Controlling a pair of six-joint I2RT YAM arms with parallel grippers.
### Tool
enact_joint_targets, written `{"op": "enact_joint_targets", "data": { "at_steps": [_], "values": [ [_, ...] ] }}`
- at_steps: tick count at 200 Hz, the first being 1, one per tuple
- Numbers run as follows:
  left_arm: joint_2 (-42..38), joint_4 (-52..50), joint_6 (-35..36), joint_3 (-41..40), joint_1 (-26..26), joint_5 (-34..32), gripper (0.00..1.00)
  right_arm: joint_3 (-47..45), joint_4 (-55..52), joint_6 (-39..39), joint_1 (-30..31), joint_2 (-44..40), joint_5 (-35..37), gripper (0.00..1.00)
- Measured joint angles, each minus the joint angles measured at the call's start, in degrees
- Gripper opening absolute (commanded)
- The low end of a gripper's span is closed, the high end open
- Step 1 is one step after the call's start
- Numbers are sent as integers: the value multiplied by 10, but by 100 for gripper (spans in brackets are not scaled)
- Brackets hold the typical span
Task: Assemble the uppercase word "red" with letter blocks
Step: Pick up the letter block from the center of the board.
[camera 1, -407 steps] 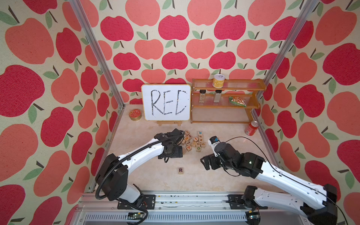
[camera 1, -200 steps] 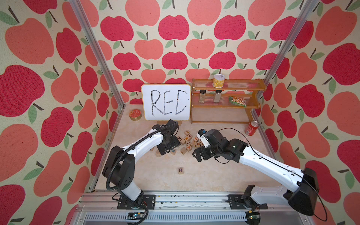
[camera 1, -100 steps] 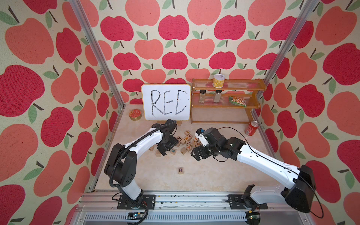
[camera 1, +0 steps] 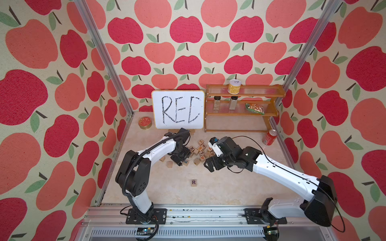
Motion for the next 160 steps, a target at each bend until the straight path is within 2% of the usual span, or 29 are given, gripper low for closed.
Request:
{"op": "enact_joint_targets", "data": {
  "at_steps": [160],
  "values": [
    [49, 27, -19, -3, 7, 11, 53, 7, 0, -10, -19, 6, -9, 99]
  ]
}}
